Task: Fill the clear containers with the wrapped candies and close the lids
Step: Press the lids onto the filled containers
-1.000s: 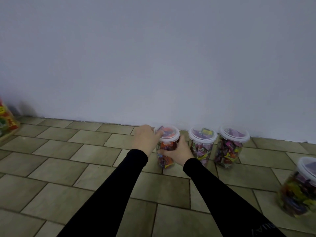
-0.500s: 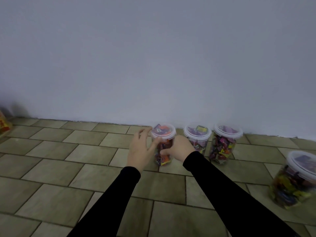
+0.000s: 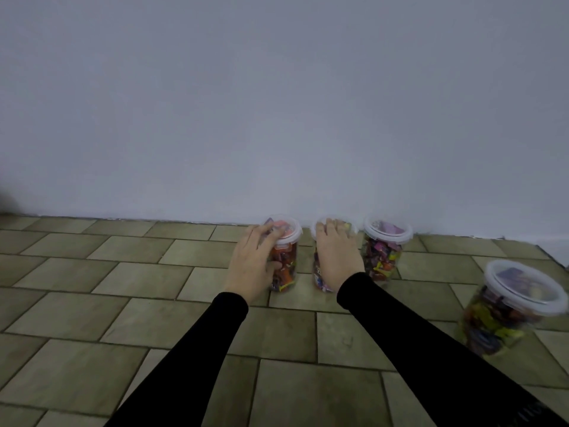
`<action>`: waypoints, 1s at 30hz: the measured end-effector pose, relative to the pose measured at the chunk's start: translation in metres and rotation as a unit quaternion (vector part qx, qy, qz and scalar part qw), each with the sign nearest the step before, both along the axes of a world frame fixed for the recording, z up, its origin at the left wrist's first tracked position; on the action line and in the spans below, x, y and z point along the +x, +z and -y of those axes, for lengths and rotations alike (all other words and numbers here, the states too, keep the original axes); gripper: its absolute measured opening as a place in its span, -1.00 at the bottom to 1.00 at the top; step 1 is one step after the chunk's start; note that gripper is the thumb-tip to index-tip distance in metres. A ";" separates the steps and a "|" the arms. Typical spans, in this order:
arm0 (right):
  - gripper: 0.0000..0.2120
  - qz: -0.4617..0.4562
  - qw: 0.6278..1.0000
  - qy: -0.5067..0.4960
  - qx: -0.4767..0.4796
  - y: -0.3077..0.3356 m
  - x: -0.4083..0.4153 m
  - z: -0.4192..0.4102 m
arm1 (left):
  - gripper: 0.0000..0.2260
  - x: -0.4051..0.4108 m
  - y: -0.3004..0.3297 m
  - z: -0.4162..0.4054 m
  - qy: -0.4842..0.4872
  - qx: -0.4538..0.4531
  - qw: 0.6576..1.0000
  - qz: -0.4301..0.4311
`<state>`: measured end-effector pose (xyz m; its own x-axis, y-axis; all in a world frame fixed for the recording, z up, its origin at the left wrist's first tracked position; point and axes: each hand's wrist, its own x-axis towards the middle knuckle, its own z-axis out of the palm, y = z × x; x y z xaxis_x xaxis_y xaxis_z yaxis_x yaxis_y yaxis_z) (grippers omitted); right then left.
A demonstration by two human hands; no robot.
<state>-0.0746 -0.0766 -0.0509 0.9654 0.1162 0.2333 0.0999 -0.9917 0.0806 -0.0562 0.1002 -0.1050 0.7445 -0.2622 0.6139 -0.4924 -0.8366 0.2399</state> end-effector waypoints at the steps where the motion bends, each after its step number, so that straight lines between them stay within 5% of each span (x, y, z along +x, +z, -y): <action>1: -0.50 0.000 1.000 0.012 0.004 0.000 0.002 0.001 | -0.28 0.003 0.001 0.003 0.003 0.007 1.000 -0.001; 5: -0.34 -0.010 0.999 0.041 -0.010 0.004 0.023 0.005 | -0.32 0.021 0.002 0.020 0.024 0.021 0.999 -0.018; 16: -0.63 -0.024 0.999 -0.015 -0.021 0.010 0.103 0.026 | -0.43 0.091 0.007 0.064 0.054 0.013 0.998 -0.026; 30: -0.63 -0.034 0.997 -0.051 -0.044 0.011 0.153 0.042 | -0.34 0.146 0.009 0.094 0.079 0.049 0.992 -0.085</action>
<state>0.0779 -0.1190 -0.0401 0.9866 0.0331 0.1599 0.0064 -0.9863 0.1649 0.0893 0.0061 -0.0962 0.8715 -0.1863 0.4536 -0.3129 -0.9235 0.2218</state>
